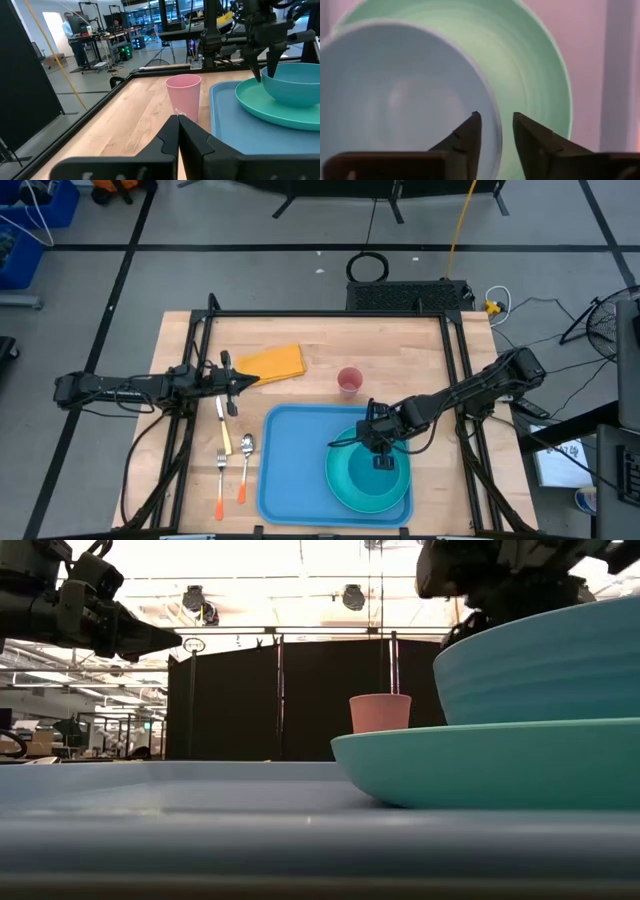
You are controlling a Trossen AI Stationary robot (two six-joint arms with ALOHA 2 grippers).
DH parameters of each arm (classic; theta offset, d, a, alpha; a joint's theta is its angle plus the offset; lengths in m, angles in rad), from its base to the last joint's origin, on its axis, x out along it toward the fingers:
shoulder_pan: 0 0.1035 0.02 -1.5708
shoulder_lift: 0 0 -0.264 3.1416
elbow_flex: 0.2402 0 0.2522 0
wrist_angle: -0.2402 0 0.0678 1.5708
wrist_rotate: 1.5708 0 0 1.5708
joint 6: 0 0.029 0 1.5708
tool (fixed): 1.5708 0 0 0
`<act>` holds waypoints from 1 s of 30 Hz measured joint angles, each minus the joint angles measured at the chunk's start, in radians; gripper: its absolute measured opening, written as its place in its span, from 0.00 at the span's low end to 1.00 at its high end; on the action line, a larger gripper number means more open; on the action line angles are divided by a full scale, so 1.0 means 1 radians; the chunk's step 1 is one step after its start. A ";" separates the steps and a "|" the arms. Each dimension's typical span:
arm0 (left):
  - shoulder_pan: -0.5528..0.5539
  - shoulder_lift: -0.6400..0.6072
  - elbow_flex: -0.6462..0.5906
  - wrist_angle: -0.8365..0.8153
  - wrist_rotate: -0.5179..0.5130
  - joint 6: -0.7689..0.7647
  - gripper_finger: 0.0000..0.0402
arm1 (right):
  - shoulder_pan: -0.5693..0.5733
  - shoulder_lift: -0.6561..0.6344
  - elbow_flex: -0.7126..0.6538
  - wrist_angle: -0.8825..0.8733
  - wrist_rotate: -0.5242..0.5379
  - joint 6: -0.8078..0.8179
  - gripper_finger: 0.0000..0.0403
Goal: Set up tray
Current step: Put the pink cup on the tray to the top left of the blue plate
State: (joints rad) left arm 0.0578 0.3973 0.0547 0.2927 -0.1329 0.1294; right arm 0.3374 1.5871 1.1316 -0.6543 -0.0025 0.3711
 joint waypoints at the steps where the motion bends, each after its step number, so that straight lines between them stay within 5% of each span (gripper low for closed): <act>1: 0.000 0.000 0.000 -0.002 0.000 -0.001 0.02 | -0.005 -0.011 0.002 0.000 0.000 -0.003 0.29; 7: 0.000 0.002 0.000 -0.004 0.001 -0.025 0.02 | -0.052 -0.138 0.002 0.011 0.021 -0.113 0.38; 12: 0.000 0.002 0.000 -0.004 0.001 -0.037 0.02 | -0.158 -0.254 0.011 0.067 0.201 -0.179 0.40; 18: 0.000 0.002 0.000 -0.013 0.001 -0.042 0.02 | -0.347 -0.277 0.044 -0.035 0.159 -0.244 0.40; 30: 0.000 0.002 0.000 -0.038 0.000 -0.046 0.02 | -0.472 -0.173 0.099 -0.018 0.105 -0.413 0.37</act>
State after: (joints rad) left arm 0.0574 0.3988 0.0547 0.2551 -0.1326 0.0834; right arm -0.1342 1.4138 1.2303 -0.6719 0.1027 -0.0417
